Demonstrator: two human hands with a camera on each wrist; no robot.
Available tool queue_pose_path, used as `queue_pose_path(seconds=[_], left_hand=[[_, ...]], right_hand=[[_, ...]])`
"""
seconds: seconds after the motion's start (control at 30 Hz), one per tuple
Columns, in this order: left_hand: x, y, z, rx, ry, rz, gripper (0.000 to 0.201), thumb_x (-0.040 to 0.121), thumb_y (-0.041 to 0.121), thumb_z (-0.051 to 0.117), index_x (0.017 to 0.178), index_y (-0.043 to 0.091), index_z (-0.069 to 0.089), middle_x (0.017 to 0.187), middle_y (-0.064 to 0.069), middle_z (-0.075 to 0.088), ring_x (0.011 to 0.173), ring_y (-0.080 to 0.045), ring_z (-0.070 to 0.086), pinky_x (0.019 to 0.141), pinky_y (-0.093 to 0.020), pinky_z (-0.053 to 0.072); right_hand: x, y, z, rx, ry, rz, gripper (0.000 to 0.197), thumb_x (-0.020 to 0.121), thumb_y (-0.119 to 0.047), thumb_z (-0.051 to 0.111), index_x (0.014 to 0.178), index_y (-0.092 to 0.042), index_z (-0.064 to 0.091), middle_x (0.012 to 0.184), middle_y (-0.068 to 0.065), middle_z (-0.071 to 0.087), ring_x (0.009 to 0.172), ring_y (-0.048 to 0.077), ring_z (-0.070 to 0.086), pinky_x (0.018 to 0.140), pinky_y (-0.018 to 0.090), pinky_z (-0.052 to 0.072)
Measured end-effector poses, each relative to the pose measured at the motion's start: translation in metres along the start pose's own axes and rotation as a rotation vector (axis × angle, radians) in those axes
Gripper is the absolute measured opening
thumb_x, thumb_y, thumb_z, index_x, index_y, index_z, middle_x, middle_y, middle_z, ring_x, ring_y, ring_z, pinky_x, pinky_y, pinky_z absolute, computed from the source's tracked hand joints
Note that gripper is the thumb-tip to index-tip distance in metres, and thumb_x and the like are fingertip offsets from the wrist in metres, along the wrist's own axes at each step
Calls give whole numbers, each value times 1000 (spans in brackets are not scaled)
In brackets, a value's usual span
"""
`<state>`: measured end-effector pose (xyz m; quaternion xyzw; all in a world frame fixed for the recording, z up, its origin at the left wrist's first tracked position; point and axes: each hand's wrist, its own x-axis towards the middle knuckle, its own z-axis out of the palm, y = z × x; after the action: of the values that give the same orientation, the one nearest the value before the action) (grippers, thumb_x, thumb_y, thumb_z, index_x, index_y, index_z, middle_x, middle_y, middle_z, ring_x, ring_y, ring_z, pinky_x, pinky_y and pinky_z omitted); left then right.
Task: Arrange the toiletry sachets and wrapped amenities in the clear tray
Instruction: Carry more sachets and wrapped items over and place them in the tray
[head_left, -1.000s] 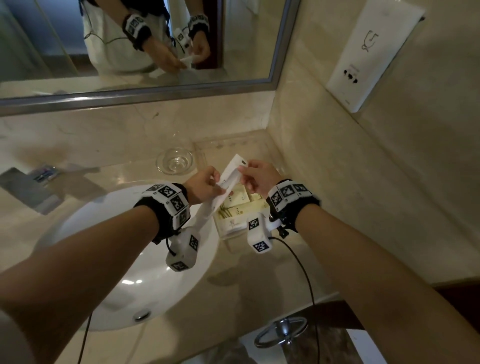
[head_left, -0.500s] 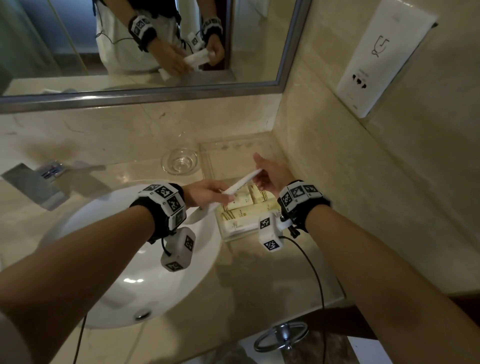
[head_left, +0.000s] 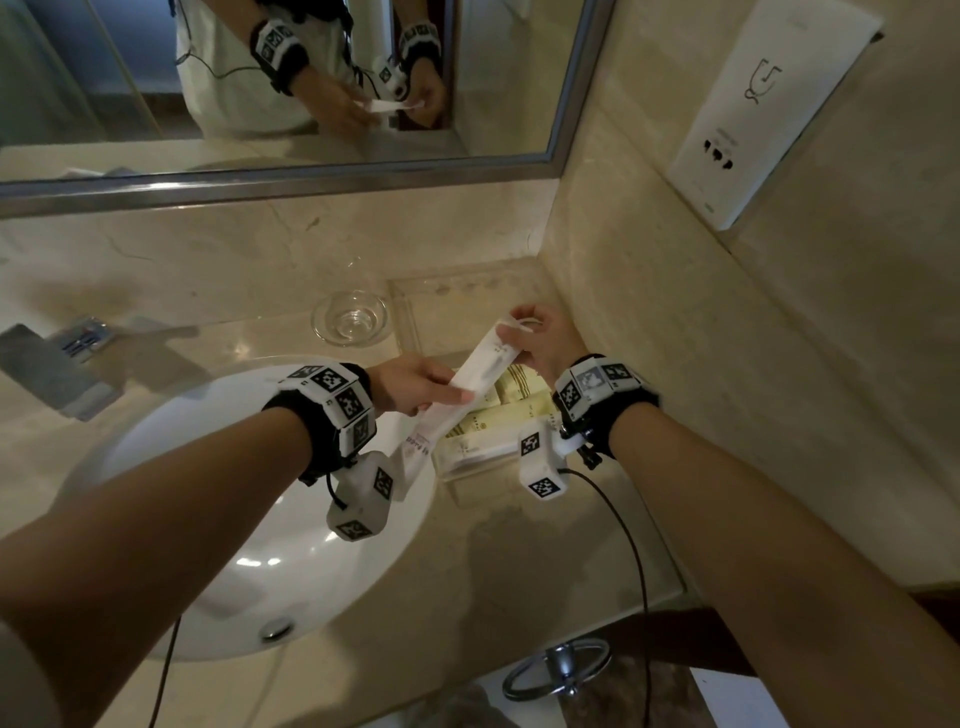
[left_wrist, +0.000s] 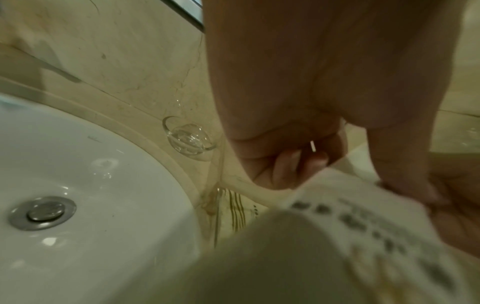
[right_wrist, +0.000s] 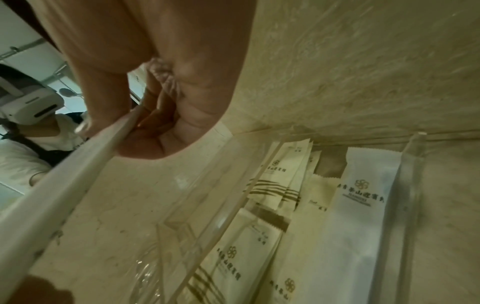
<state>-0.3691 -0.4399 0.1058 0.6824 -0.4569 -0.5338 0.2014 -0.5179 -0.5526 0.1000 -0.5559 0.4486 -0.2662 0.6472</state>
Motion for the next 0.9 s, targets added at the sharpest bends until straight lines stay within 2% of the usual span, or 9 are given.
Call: queue_pose_path(seconds=[0.1, 0.13, 0.2, 0.3, 0.47, 0.6, 0.67, 0.8, 0.9], left_hand=[[4, 2, 1, -31, 6, -4, 22, 82, 19, 68, 100, 6, 69, 82, -5, 62, 76, -18, 57, 67, -23, 46], [5, 3, 1, -31, 20, -1, 20, 83, 17, 67, 99, 6, 68, 80, -4, 62, 74, -17, 57, 64, -21, 47], [5, 5, 0, -58, 66, 12, 4, 84, 12, 65, 83, 8, 66, 63, 2, 57, 57, -10, 52, 48, -12, 42], [9, 2, -4, -174, 207, 47, 19, 83, 10, 66, 66, 10, 59, 41, 7, 54, 37, -5, 47, 38, -11, 37], [9, -1, -10, -500, 300, 111, 8, 82, 4, 65, 87, 2, 59, 75, -13, 65, 45, -7, 64, 47, -17, 54], [8, 2, -14, -716, 321, 112, 5, 88, 8, 59, 88, 3, 58, 67, -6, 72, 50, -10, 68, 51, -17, 57], [9, 1, -15, -774, 328, 110, 7, 89, 9, 58, 91, 3, 58, 68, -7, 72, 51, -10, 69, 50, -17, 57], [10, -2, -17, -796, 390, 84, 7, 89, 15, 59, 92, 9, 58, 82, -7, 67, 52, -10, 67, 48, -19, 54], [13, -5, -21, -831, 490, 65, 7, 86, 16, 63, 85, 16, 56, 86, -3, 65, 76, -16, 64, 72, -26, 55]], right_hand=[[1, 0, 5, 24, -23, -11, 18, 86, 1, 61, 82, -15, 53, 83, 5, 58, 75, 17, 60, 75, 33, 54], [1, 0, 6, 29, -19, -8, 15, 87, -2, 61, 83, -14, 53, 83, 5, 59, 75, 16, 60, 75, 33, 55], [0, 1, 6, 31, -17, 16, 9, 89, -13, 61, 85, -12, 53, 80, 5, 59, 68, 15, 59, 72, 31, 55], [0, 7, 4, -53, -69, 79, 23, 89, -31, 59, 95, -10, 53, 81, 4, 60, 67, 15, 57, 74, 32, 53], [-4, 20, -2, -207, -223, 177, 45, 89, -38, 57, 118, -2, 56, 96, 8, 66, 83, 19, 62, 83, 33, 52], [-8, 27, -7, -350, -335, 207, 22, 86, -35, 63, 98, -17, 65, 98, 4, 68, 91, 21, 65, 91, 38, 50], [-9, 28, -9, -332, -360, 251, 10, 88, -25, 62, 93, -17, 63, 90, 2, 66, 82, 17, 64, 88, 34, 51], [-8, 26, -15, -233, -272, 246, 26, 91, -20, 58, 108, -1, 60, 84, 3, 61, 73, 13, 59, 69, 22, 55], [-8, 25, -22, -255, -246, 242, 18, 91, -16, 58, 100, 0, 62, 78, 4, 57, 62, 11, 52, 56, 16, 51]])
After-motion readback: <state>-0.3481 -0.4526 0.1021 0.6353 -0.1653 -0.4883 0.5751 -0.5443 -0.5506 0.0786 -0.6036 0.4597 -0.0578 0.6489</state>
